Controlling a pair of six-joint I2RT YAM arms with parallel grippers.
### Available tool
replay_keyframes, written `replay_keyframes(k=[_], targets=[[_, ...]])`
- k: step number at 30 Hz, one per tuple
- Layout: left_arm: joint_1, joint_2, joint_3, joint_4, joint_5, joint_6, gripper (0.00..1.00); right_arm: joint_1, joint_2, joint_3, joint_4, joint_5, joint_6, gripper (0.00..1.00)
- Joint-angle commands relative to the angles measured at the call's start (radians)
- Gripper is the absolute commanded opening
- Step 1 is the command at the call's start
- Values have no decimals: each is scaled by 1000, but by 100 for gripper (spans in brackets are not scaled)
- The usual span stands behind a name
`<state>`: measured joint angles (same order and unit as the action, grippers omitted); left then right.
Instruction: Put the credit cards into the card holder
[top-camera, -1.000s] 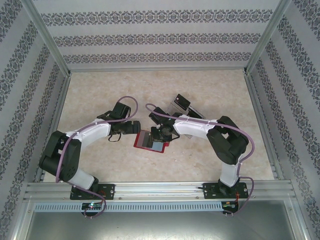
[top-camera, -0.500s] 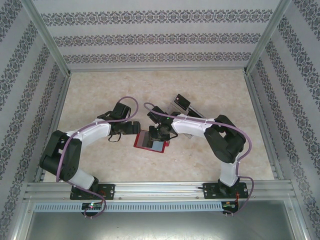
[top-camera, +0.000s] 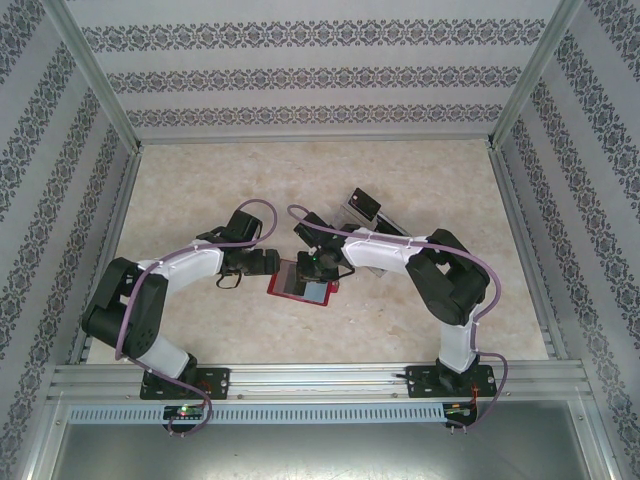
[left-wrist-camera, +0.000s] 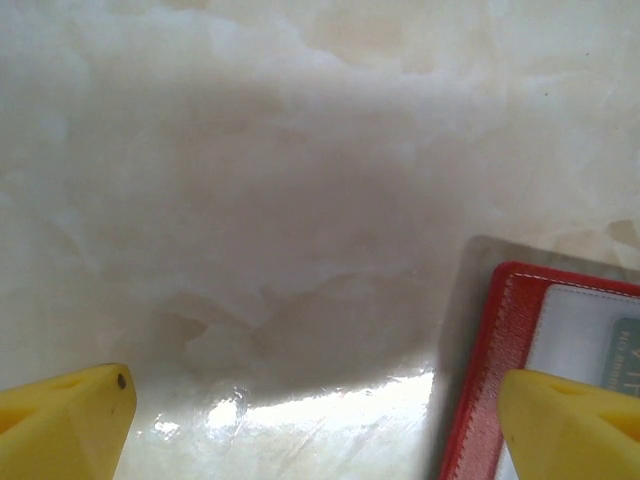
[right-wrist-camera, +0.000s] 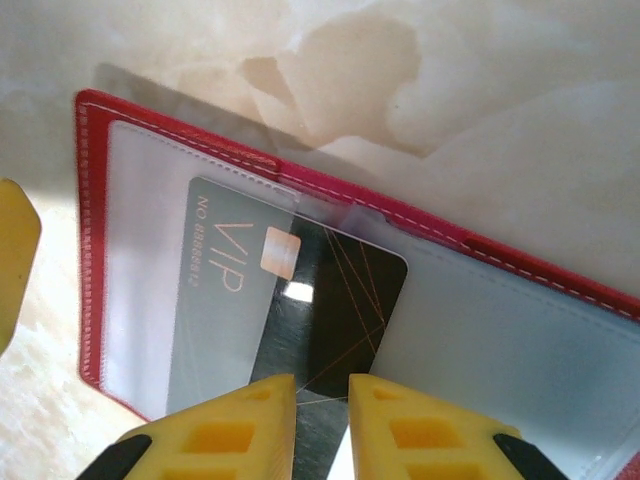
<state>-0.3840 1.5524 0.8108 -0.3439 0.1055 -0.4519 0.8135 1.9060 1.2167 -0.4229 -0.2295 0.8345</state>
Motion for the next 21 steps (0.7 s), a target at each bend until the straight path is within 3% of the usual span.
replay_keyframes(k=[1,12,21], targets=[[12,20,-14,28,13,-4,93,-7,-37,-19,-10,5,8,22],[11,34,-32,47,22,-8,93,0,-41,-11,-1,1,18,23],[13,43,-41,63,36,-10,92,0,-103,-28,-17,22,20,31]])
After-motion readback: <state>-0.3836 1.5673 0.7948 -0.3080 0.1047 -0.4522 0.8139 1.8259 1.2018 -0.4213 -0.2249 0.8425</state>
